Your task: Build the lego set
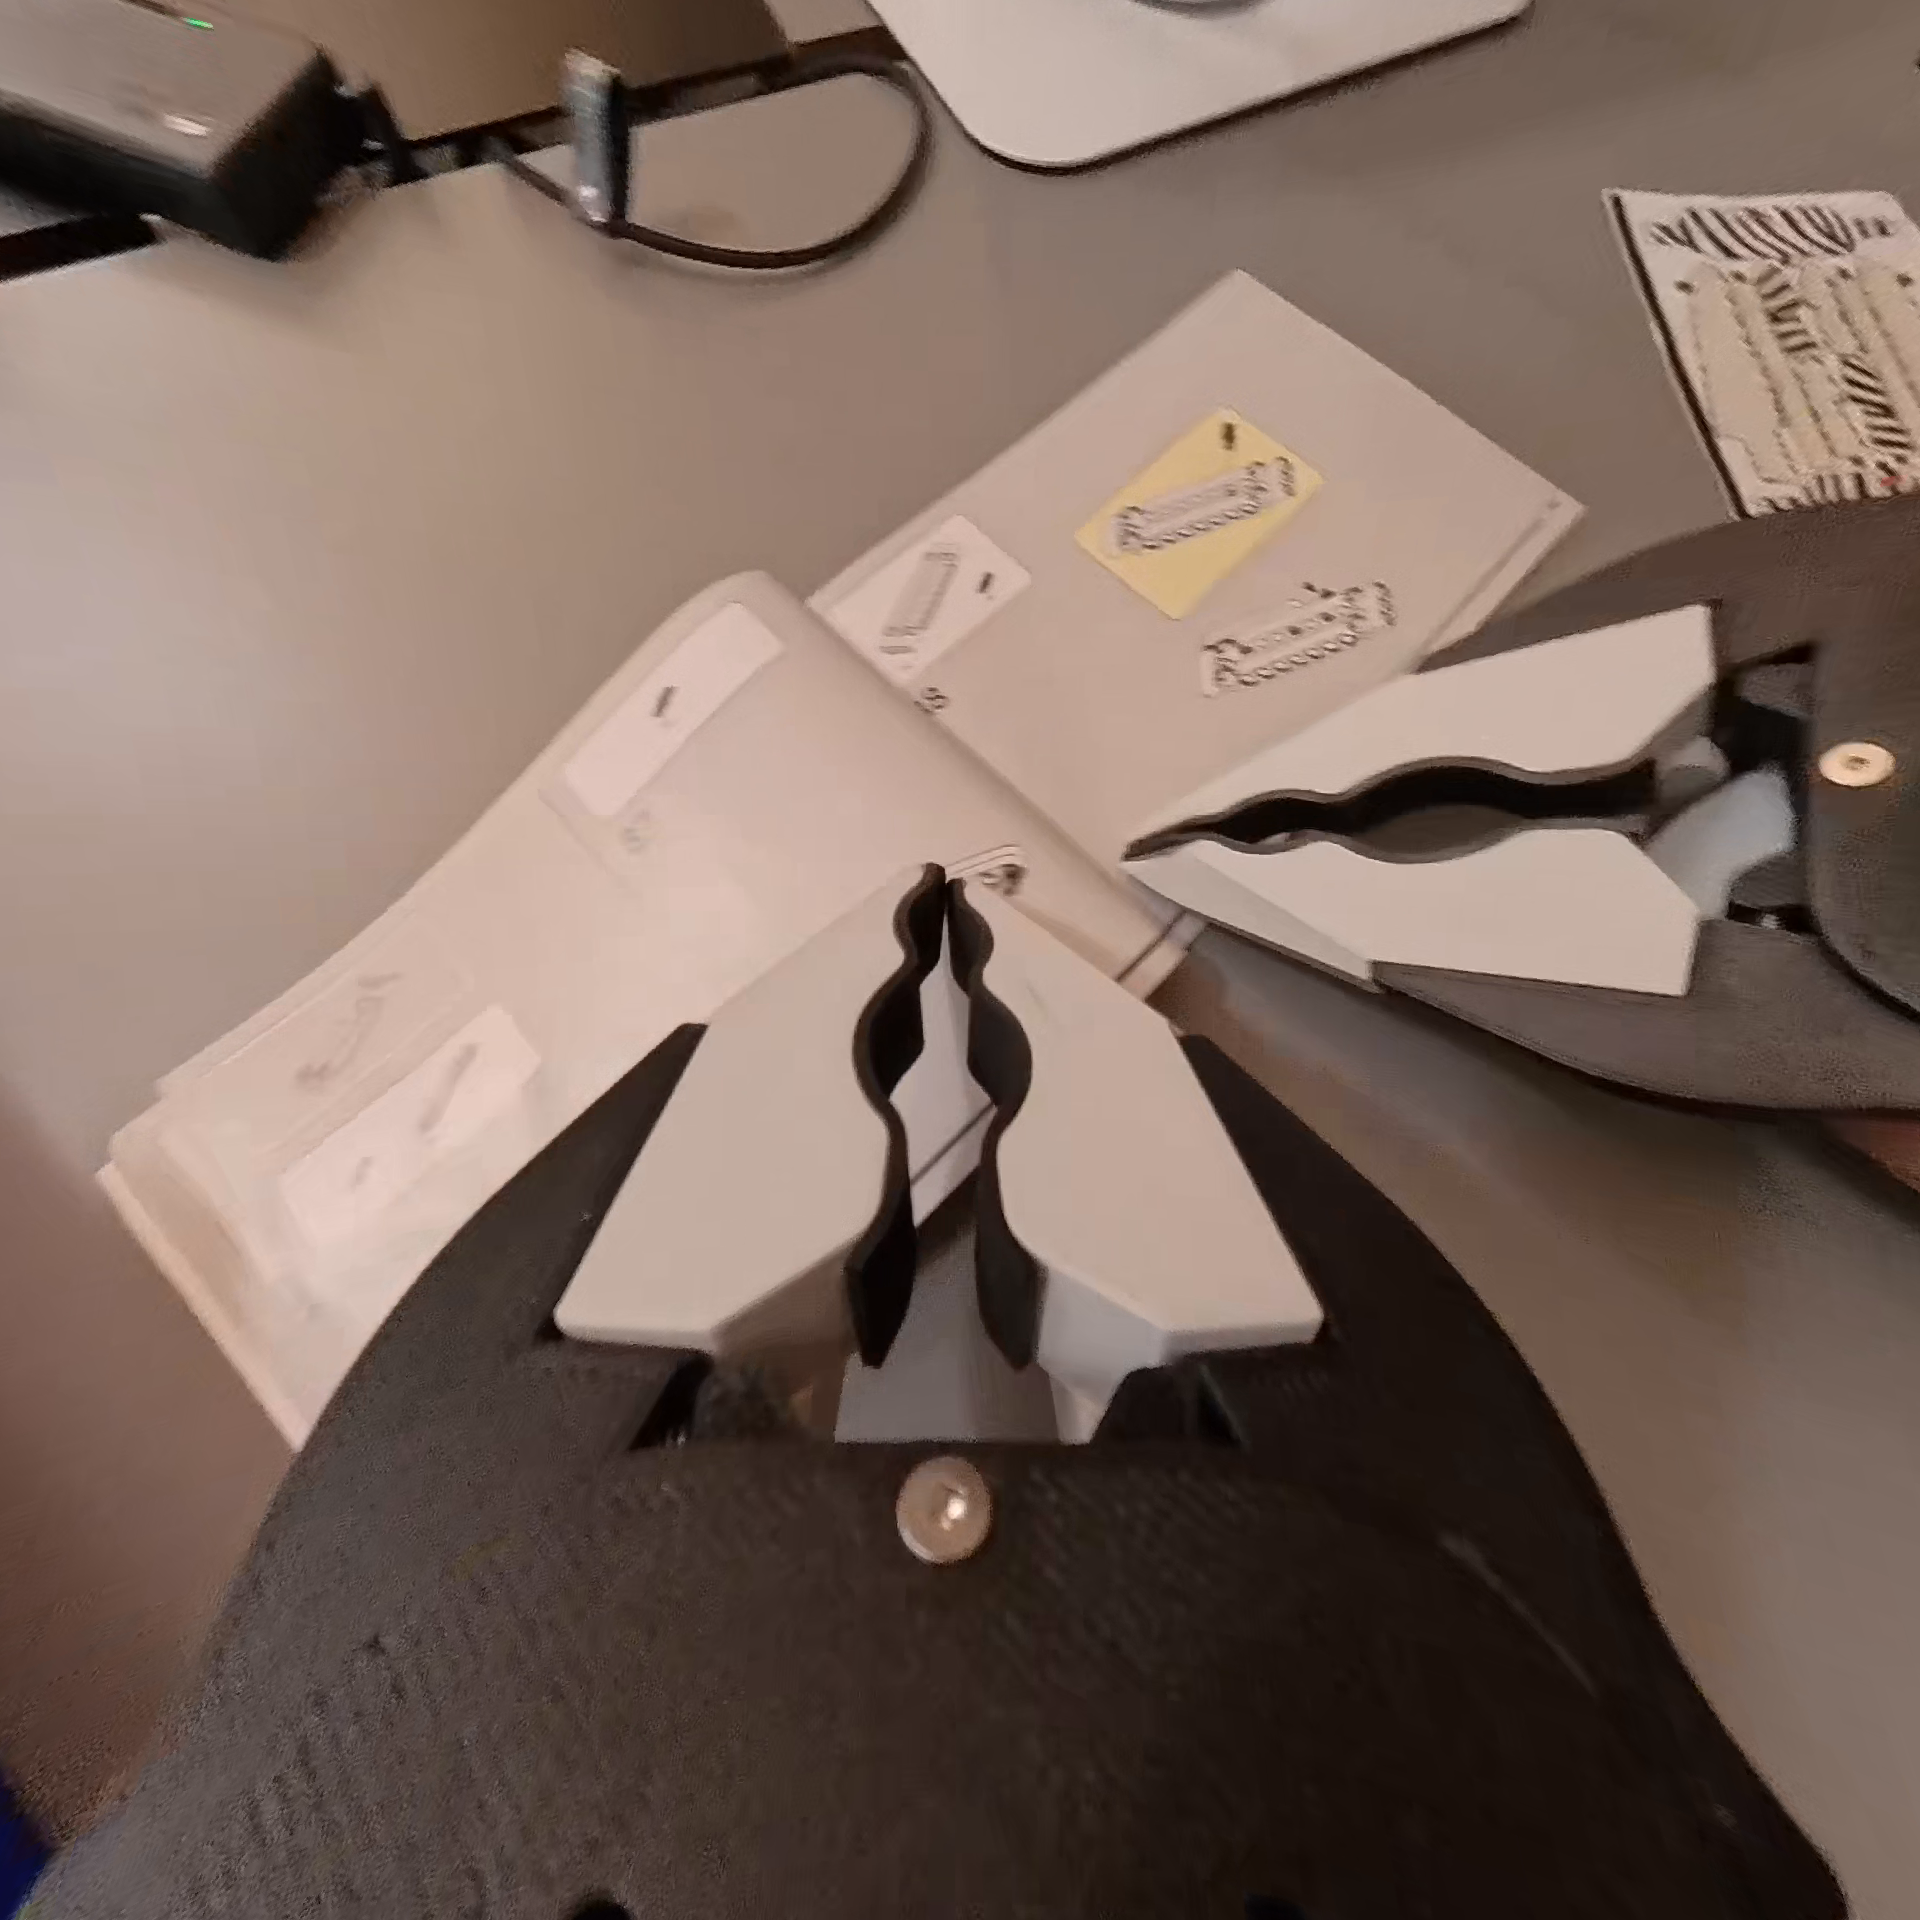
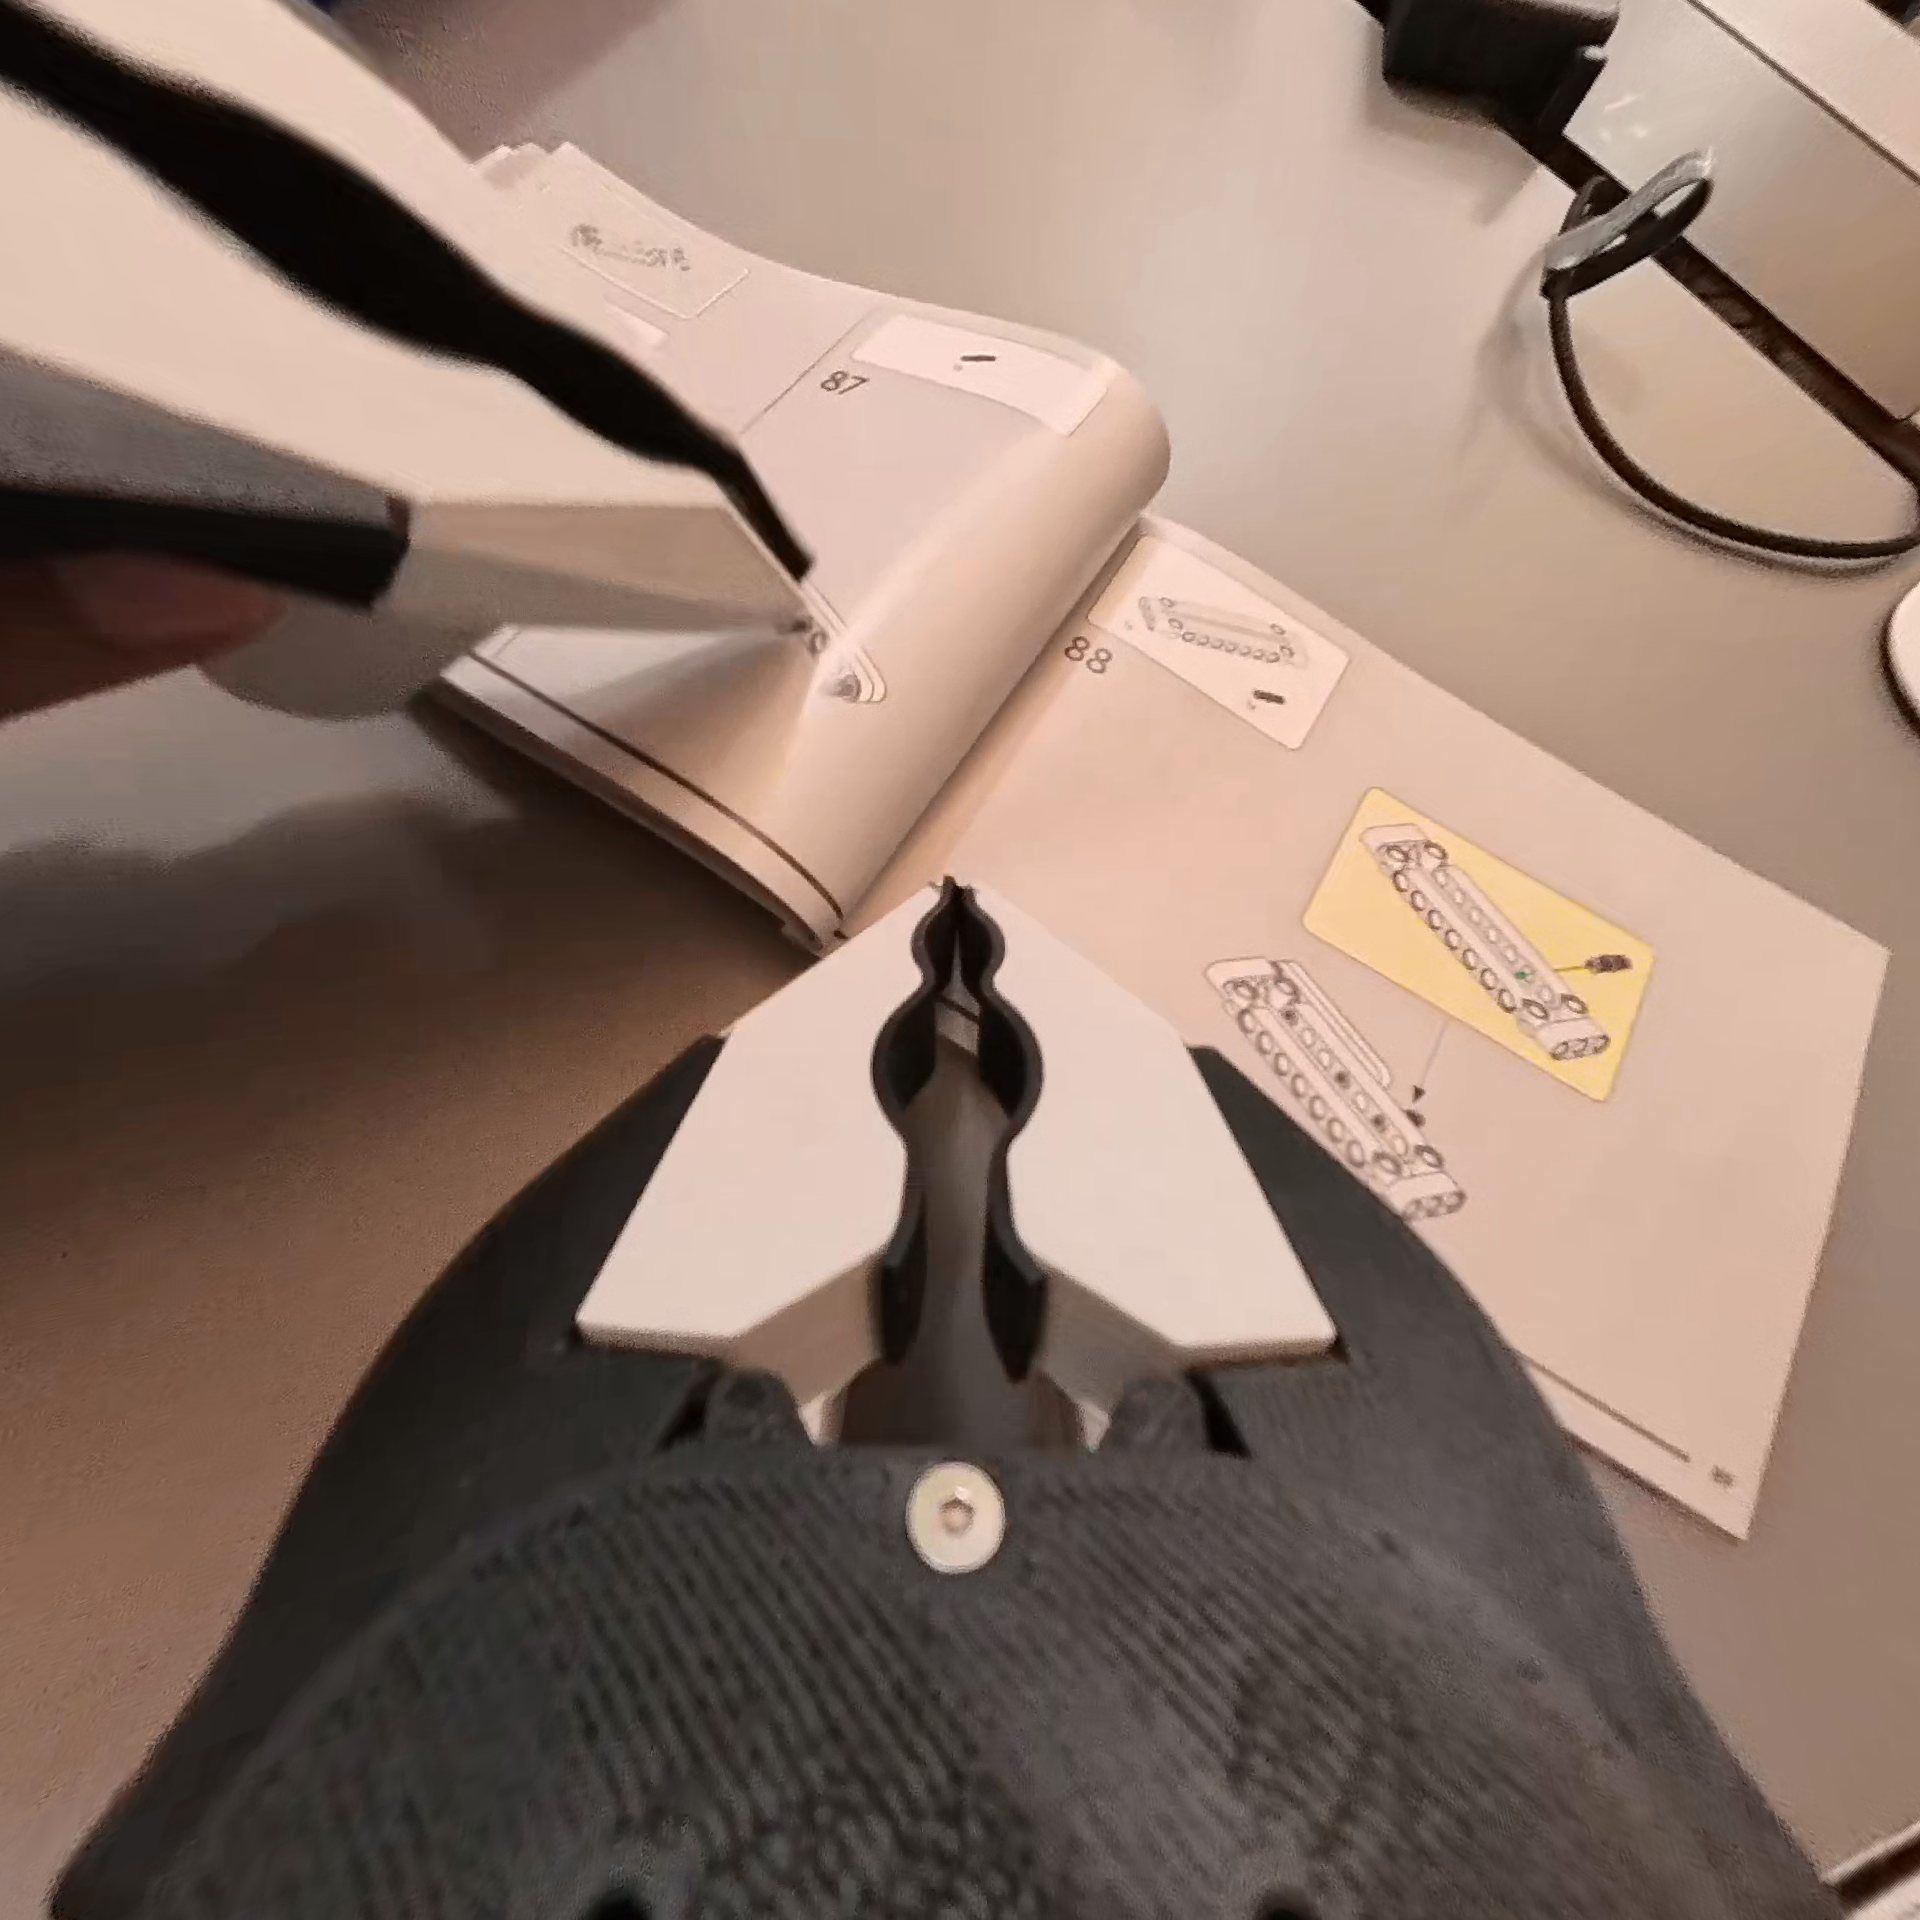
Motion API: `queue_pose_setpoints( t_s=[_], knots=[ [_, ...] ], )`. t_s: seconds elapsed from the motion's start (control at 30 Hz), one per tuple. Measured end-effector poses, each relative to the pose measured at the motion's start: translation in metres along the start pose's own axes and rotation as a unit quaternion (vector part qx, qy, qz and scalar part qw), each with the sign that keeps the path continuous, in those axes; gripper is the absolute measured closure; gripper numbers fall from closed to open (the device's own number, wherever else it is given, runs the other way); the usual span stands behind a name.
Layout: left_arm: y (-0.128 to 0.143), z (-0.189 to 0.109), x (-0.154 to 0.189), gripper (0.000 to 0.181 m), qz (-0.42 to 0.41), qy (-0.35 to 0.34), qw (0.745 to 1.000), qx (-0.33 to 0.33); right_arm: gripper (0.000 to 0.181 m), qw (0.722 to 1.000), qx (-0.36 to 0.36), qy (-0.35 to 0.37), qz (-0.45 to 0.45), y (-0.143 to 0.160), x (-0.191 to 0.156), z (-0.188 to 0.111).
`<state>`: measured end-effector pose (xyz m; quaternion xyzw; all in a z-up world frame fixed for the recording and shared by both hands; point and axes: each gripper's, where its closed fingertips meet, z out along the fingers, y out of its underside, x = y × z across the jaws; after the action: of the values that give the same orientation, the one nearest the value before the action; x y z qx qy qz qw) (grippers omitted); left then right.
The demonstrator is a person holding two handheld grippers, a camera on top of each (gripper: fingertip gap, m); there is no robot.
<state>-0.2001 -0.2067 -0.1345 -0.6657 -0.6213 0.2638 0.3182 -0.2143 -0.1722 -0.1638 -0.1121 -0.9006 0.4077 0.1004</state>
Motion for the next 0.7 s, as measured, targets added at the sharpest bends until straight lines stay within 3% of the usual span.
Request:
queue_pose_setpoints(
  t_s=[0.13,0.47,0.7],
  knots=[
    [0.005,0.007,0.014,0.181,0.021,0.009,0.999,-0.030,0.181,1.000,0.001,0.002,0.000,0.000,0.000,0.000],
    [0.016,0.014,-0.009,0.181,0.011,-0.056,0.997,-0.048,0.181,0.998,0.003,0.030,-0.062,0.002,-0.005,-0.003],
    [0.016,0.017,-0.014,0.181,0.015,-0.067,0.997,-0.039,0.181,0.999,0.003,-0.024,-0.036,0.006,-0.021,-0.009]
  ],
)
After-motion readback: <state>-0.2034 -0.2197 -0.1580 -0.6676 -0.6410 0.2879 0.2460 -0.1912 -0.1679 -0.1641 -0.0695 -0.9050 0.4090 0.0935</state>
